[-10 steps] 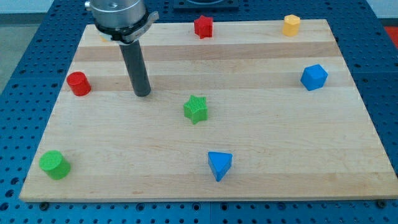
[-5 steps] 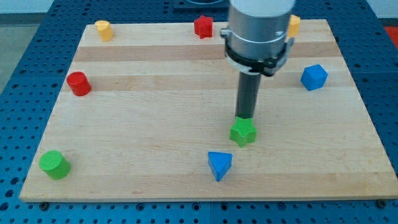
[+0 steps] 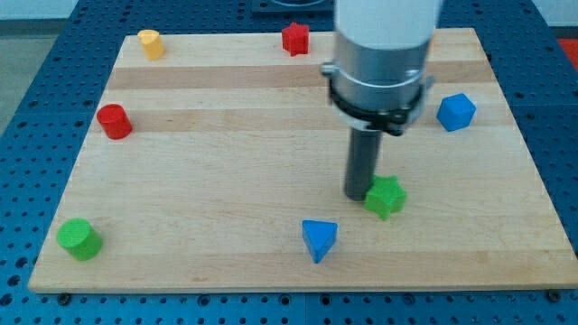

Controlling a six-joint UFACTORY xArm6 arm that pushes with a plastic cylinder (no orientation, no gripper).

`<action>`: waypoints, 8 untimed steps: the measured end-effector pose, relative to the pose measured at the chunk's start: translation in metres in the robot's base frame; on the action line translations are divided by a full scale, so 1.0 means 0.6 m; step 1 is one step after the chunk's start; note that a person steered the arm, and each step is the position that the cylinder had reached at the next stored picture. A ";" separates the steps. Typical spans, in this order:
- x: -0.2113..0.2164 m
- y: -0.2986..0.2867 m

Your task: Place green star to the bottom right corner of the board

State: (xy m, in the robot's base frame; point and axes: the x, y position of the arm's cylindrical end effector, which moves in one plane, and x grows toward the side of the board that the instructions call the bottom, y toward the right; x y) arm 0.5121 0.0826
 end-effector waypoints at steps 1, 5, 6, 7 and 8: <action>0.005 0.072; 0.066 0.152; 0.071 0.081; 0.096 0.080; 0.097 0.116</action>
State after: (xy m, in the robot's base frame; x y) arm 0.5705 0.1520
